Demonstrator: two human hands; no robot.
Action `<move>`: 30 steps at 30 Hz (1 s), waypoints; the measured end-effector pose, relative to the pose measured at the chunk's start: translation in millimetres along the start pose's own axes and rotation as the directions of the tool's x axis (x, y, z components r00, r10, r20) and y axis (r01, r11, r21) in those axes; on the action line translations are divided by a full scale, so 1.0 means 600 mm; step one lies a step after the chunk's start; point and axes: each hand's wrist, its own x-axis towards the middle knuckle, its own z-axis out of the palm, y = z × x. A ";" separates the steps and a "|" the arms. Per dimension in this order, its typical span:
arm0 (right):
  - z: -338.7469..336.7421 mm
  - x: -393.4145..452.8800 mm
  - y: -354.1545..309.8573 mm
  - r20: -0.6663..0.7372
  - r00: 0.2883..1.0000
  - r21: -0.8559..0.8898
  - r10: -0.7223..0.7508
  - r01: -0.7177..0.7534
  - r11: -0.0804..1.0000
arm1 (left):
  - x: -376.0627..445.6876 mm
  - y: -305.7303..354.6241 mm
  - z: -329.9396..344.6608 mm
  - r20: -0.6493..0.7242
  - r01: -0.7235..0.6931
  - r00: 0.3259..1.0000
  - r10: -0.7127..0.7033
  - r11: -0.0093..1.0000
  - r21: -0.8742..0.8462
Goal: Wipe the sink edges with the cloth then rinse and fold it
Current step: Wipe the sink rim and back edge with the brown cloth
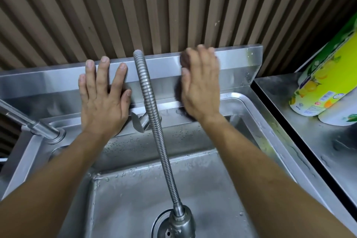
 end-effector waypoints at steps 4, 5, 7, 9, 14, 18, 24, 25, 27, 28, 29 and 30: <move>0.008 -0.010 -0.019 -0.058 0.982 0.016 0.179 -0.178 0.984 | 0.012 0.002 -0.016 0.021 -0.072 0.997 0.072 0.997 0.002; 0.016 -0.017 -0.040 -0.028 0.990 0.017 0.136 -0.136 0.991 | 0.017 0.002 -0.018 0.035 -0.102 0.994 0.102 0.995 0.007; 0.033 -0.031 -0.070 0.059 0.997 0.009 -0.057 0.056 0.998 | 0.020 0.005 -0.015 0.074 -0.152 0.986 0.150 0.988 0.024; 0.036 -0.033 -0.070 0.123 0.960 -0.016 -0.252 0.256 0.967 | 0.020 0.015 -0.006 0.098 -0.164 0.982 0.160 0.986 0.033; -0.005 -0.005 -0.002 0.055 0.996 0.026 -0.074 0.073 0.997 | 0.023 0.026 -0.007 0.115 -0.101 0.988 0.102 0.995 -0.018; -0.034 0.043 0.072 -0.170 0.893 0.147 0.416 -0.395 0.907 | 0.022 0.025 -0.004 0.072 -0.112 0.991 0.109 0.993 0.046; -0.026 0.105 0.067 -0.293 0.478 0.523 0.828 -0.645 0.558 | 0.023 0.023 0.000 0.123 -0.136 0.985 0.118 0.980 0.145; -0.021 0.106 0.052 -0.279 0.436 0.558 0.856 -0.652 0.514 | 0.022 0.023 0.002 0.112 -0.138 0.986 0.123 0.981 0.137; -0.007 0.089 0.006 -0.261 0.516 0.531 0.816 -0.630 0.567 | 0.021 0.023 0.003 0.094 -0.139 0.987 0.129 0.984 0.114; 0.001 0.073 -0.019 -0.250 0.604 0.484 0.757 -0.599 0.638 | 0.021 0.021 0.006 0.094 -0.140 0.987 0.130 0.984 0.110; 0.008 0.055 -0.036 -0.233 0.681 0.437 0.694 -0.564 0.701 | 0.020 0.018 0.010 0.110 -0.137 0.986 0.125 0.985 0.108; 0.013 0.044 -0.038 -0.224 0.734 0.397 0.641 -0.532 0.748 | 0.018 0.014 0.015 0.145 -0.128 0.983 0.113 0.987 0.101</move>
